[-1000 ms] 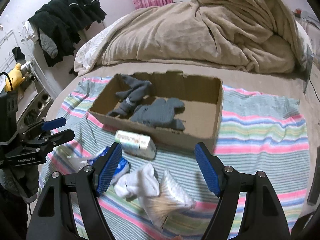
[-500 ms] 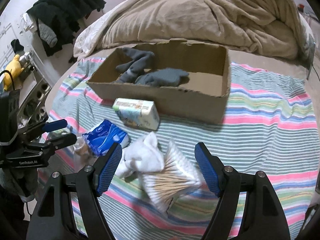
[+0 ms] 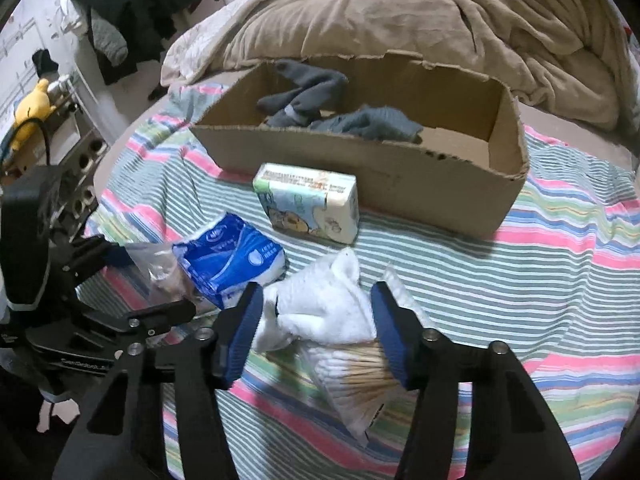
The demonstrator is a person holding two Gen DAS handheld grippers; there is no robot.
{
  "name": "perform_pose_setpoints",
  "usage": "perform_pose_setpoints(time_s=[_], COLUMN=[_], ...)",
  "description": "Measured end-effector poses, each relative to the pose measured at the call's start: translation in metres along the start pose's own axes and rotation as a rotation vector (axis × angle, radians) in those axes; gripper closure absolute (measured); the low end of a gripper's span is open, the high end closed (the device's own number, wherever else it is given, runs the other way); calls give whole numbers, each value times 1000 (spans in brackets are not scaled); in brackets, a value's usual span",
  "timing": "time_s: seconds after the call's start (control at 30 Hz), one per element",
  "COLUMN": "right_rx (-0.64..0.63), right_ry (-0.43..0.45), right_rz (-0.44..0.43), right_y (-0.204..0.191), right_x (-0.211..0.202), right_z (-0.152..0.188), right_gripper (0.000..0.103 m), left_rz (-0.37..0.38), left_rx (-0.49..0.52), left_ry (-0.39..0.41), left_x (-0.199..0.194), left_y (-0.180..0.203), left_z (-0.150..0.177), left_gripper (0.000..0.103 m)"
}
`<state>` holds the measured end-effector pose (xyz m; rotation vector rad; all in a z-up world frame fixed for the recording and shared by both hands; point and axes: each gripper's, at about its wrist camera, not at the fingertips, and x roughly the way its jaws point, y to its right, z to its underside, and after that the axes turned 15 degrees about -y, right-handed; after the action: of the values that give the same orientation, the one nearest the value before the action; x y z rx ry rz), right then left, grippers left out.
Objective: Organize objects
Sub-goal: 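Grasp the plastic food bag with left tool while right tool grasps white socks, then carry the bag with left tool while right tool drops socks into box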
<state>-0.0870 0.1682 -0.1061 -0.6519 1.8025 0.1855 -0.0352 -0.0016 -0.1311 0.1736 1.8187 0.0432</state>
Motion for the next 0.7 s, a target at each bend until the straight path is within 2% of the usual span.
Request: perform_pose_setpoints(time_s=[0.07, 0.1, 0.17, 0.23, 0.37, 0.43, 0.7], right_rx=[0, -2, -13, -26, -20, -20, -23], right_ry=[-12, -15, -18, -10, -1, 10, 78], right_rz=[3, -5, -11, -2, 7, 18, 72], right_y=[-1, -2, -3, -5, -3, -1, 1], right_x=[5, 7, 9, 9, 7, 2, -30], right_z=[1, 2, 3, 4, 4, 5, 4], right_gripper=[57, 58, 63, 67, 83, 87, 88], left_rz=[14, 30, 59, 67, 86, 88, 99], left_rx=[10, 12, 7, 14, 10, 9, -5], left_ry=[5, 2, 1, 0, 16, 27, 84], left_x=[2, 3, 3, 3, -2, -7, -32], left_y=[2, 2, 0, 1, 2, 2, -3], left_z=[1, 2, 3, 3, 5, 6, 8], left_gripper=[24, 38, 39, 46, 50, 50, 51])
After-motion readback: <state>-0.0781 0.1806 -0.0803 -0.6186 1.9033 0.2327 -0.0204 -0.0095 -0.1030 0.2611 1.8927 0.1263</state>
